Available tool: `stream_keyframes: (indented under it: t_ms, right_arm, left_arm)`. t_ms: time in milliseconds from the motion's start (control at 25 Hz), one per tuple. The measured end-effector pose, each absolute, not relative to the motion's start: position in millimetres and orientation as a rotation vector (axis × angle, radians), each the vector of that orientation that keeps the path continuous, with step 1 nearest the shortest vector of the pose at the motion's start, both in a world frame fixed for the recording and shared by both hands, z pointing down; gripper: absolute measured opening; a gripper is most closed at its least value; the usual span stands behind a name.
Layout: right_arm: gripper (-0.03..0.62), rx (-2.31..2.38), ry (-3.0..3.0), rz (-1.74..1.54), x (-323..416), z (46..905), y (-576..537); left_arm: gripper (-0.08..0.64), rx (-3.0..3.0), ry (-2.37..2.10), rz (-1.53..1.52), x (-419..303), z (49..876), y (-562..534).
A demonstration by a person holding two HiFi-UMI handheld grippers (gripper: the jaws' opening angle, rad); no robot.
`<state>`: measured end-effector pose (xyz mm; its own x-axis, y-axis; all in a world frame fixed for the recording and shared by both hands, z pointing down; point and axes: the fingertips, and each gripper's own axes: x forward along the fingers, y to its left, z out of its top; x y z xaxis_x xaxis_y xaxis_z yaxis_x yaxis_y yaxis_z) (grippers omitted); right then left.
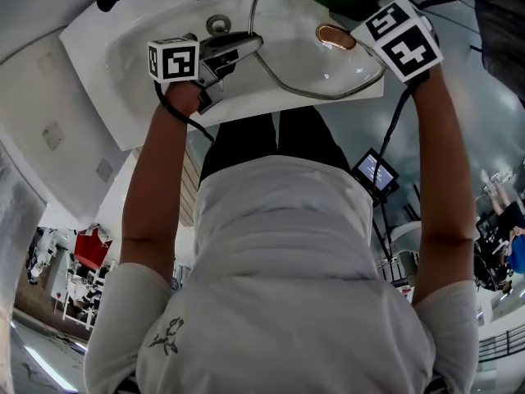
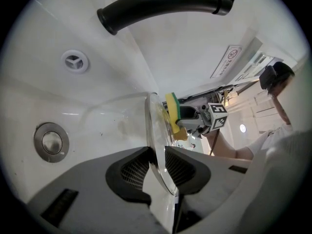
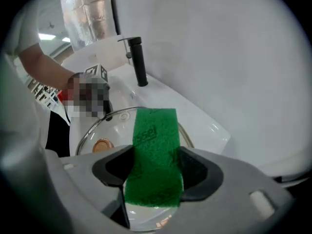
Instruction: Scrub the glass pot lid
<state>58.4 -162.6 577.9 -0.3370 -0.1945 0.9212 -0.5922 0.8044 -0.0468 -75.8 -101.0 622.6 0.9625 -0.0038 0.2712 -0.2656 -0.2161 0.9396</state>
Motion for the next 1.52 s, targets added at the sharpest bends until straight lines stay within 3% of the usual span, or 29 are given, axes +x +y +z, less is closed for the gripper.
stream_keyframes:
  t_ms: [400,800,1240,1520]
  right_arm:
    - [0.287,0.826,-1.897,0.718,128,588,-170]
    - [0.288,0.990,-1.677,0.767,246,610,-133]
    - [0.290,1.092,-1.719,0.775,242,596,-119]
    - [0.290,1.178,-1.772,0.673,233,567,-117]
  left_arm:
    - [0.103,1.769,-0.205,0.236,-73,623,-101]
    - [0.103,1.733,-0.200,0.237,-73,621,-96]
    - [0.123,1.804,-0.263,0.256,-73,621,-101]
    - [0.199,1.870,-0.407,0.278,-81,618,-114]
